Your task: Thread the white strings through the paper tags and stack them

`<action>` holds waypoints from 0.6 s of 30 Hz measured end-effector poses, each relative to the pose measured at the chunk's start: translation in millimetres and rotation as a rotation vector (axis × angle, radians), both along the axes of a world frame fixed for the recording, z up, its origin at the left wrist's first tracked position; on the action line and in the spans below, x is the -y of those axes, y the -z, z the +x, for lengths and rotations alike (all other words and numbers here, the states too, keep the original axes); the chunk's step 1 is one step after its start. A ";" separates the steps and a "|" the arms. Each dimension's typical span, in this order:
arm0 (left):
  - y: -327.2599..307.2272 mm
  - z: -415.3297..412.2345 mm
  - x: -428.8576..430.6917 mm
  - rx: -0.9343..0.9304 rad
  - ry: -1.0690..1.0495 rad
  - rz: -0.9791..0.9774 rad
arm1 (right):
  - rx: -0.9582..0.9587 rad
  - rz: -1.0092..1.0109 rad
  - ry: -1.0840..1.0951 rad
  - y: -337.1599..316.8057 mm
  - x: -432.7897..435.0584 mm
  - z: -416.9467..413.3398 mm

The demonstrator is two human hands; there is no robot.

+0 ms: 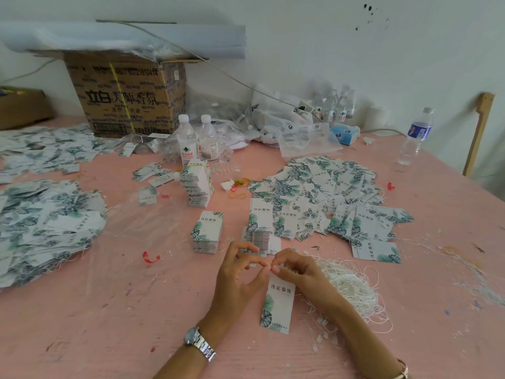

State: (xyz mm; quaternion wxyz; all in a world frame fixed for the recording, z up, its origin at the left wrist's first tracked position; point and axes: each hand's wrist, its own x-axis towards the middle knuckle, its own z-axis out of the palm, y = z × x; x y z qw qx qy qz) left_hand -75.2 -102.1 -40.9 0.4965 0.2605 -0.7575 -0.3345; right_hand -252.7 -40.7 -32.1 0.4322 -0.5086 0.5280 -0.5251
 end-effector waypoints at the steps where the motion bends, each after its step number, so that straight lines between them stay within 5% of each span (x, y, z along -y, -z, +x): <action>1: 0.0 0.0 -0.4 0.002 0.001 0.002 | 0.012 0.001 -0.001 0.6 0.2 -0.3; 8: -0.8 2.1 -0.3 0.044 -0.051 -0.075 | 0.064 0.012 0.026 -1.5 -0.6 0.4; 13: -9.1 17.0 24.5 0.065 -0.467 -0.244 | 0.122 0.023 0.032 -3.4 -1.8 0.8; 18: -23.3 43.4 74.7 0.332 -0.731 -0.042 | 0.142 0.030 0.022 -1.8 -0.9 0.0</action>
